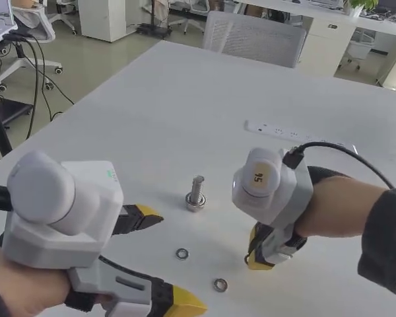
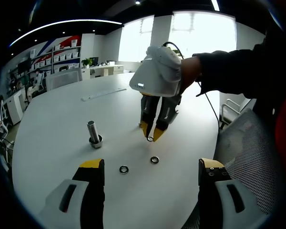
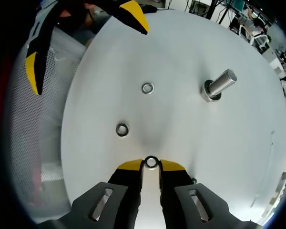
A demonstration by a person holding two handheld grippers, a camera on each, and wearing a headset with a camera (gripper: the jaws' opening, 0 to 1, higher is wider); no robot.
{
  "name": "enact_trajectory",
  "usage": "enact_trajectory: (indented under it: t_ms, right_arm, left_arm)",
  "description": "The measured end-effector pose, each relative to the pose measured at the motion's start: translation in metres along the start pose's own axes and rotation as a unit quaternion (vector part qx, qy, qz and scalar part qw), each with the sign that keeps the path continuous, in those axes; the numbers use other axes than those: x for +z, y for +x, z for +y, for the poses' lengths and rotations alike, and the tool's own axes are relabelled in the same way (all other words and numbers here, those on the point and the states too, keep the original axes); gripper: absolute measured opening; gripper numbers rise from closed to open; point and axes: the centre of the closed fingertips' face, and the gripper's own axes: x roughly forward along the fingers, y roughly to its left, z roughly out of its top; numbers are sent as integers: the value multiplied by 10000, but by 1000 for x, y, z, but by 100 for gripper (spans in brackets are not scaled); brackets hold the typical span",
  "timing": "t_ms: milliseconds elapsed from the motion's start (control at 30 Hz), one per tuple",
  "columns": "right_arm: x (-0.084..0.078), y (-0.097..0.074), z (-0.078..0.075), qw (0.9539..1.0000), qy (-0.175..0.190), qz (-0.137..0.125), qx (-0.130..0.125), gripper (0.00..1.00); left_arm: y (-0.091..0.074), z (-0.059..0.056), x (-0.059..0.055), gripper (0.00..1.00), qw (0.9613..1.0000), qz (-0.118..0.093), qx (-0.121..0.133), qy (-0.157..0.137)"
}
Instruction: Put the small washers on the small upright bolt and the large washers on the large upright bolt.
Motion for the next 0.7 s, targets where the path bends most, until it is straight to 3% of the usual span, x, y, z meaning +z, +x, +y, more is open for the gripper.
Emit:
enact_trajectory:
  t_ms: [700]
  right_arm:
    - [-39, -8, 14, 9992, 394, 12, 14, 14]
  left_arm:
    - [-2, -1, 0, 80, 10000, 1, 11, 18]
